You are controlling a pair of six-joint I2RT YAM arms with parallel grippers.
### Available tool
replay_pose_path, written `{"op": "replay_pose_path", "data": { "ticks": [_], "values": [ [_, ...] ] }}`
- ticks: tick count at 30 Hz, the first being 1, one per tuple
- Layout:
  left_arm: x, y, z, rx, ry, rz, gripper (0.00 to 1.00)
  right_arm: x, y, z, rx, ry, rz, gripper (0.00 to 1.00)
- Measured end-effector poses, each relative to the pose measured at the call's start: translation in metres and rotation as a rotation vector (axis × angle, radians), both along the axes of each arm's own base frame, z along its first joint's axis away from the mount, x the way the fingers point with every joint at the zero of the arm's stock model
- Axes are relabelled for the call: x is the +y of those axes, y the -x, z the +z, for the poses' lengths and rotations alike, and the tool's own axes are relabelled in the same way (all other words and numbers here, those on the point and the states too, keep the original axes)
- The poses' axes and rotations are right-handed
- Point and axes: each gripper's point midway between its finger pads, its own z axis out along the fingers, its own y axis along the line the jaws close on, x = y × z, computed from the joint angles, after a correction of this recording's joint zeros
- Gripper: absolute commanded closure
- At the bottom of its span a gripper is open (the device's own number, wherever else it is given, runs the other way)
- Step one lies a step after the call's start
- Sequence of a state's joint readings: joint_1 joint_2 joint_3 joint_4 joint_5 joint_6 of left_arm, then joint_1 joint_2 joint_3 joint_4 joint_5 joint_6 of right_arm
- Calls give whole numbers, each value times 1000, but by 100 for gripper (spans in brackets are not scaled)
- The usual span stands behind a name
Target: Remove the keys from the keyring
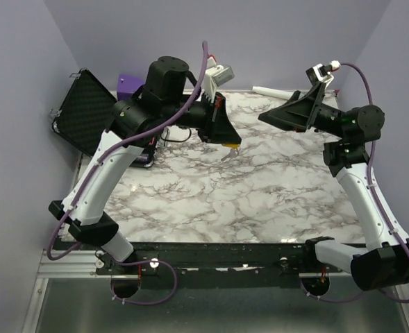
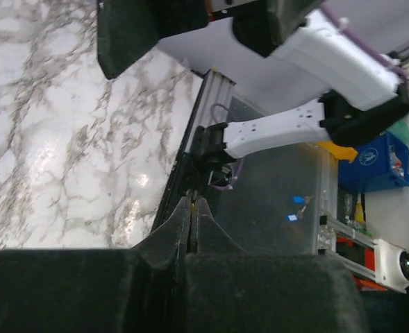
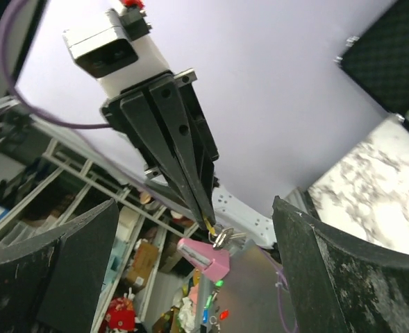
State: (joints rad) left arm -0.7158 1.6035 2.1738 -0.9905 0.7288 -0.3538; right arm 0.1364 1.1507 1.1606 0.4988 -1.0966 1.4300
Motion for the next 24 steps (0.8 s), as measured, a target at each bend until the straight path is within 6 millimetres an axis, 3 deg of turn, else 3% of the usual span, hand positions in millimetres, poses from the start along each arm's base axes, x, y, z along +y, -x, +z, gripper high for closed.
{"op": "replay_pose_path", "data": {
  "ticks": [5,9,17,24],
  "values": [
    [10,34,46,-27,134,-71,100,2,19,30,-69,-90,97,3],
    [11,48,76,-47,226,-115,100,7,33,42,-87,-144,190,5],
    [6,56,116,-65,355,-170,100,21,60,58,-137,-205,316,7],
    [0,57,137,-72,429,-192,100,23,77,77,-178,-251,353,7]
  ]
}}
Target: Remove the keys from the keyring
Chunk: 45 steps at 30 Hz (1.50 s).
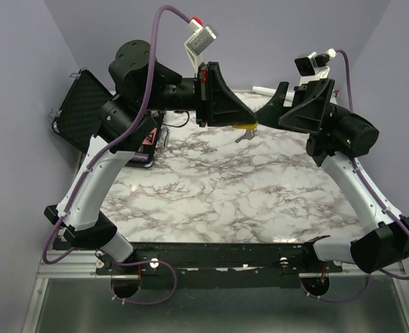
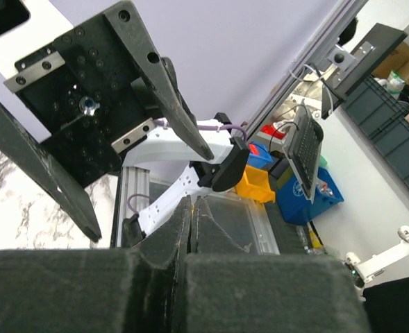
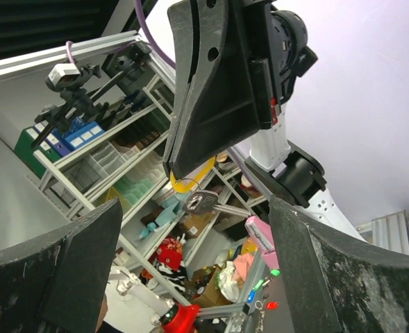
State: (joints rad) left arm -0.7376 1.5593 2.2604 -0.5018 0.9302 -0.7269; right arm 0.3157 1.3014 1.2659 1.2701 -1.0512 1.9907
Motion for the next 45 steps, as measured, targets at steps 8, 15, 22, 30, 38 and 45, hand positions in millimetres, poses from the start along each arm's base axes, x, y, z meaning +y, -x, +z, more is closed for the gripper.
{"op": "replay_pose_path", "data": {
  "ticks": [8,15,22,30,38,45],
  "values": [
    [-7,0,19,-5,75,-26,100,4,15,19,-38,-39,42,14],
    [-7,0,34,-20,133,-26,100,6,18,29,-53,-62,55,21],
    [-7,-4,41,-24,165,4,100,6,20,37,-66,-79,60,33],
    [-10,-12,45,-23,186,32,100,6,20,44,-79,-94,60,39],
    [-16,-26,42,-5,195,87,100,5,24,49,-94,-100,66,48],
    [-16,-31,43,-13,203,114,100,7,19,50,-81,-95,65,52]
  ]
}}
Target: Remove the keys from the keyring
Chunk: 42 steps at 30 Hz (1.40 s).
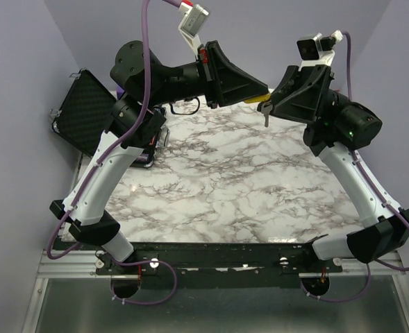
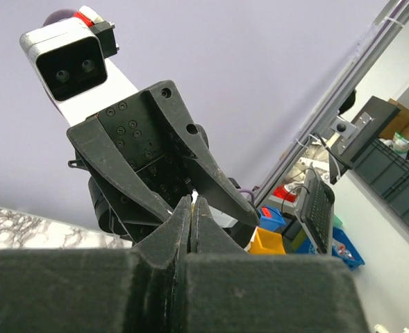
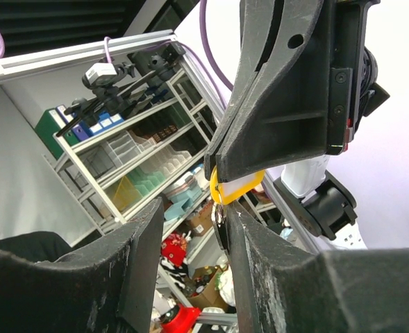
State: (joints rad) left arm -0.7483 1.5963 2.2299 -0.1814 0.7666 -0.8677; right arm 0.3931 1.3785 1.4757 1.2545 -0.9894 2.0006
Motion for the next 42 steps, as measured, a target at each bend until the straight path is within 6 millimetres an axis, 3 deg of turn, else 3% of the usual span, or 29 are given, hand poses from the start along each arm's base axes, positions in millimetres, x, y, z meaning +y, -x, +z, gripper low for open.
{"op": "replay_pose_path", "data": {
  "ticks": [13,24,42],
  "values": [
    [3,-7,0,-19,0,70,100,4,-10,-1,42,18,0,62],
    [15,-6,2,-46,9,134,100,9,-20,-4,97,41,0,64],
    [14,-15,-3,-54,-5,178,100,12,-29,-6,137,59,-2,75]
  ]
}}
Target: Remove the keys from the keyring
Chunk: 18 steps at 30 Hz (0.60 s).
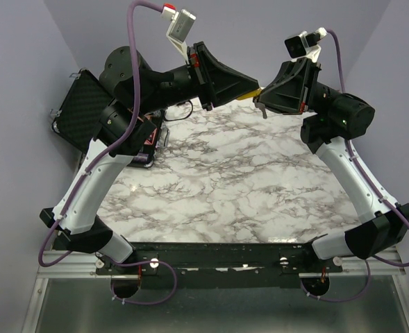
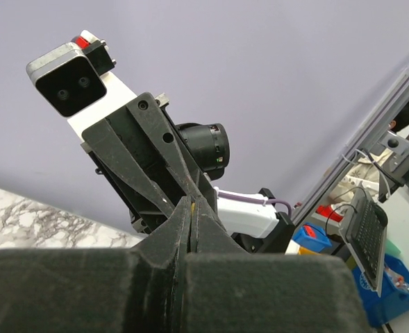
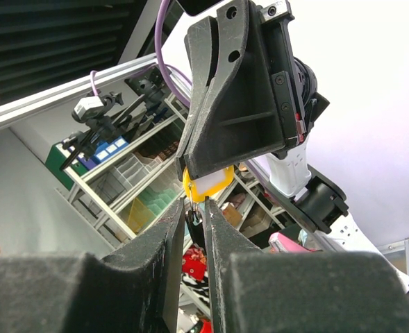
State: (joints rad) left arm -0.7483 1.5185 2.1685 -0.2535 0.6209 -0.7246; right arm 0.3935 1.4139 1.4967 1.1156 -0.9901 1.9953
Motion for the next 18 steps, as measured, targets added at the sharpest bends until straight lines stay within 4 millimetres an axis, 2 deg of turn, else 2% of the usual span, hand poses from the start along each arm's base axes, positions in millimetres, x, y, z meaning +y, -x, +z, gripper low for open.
{"op": "replay_pose_path", "data": {
  "ticks": [18],
  "values": [
    [4,-5,0,1,-3,52,100,0,0,0,1,-1,0,75]
  ]
}}
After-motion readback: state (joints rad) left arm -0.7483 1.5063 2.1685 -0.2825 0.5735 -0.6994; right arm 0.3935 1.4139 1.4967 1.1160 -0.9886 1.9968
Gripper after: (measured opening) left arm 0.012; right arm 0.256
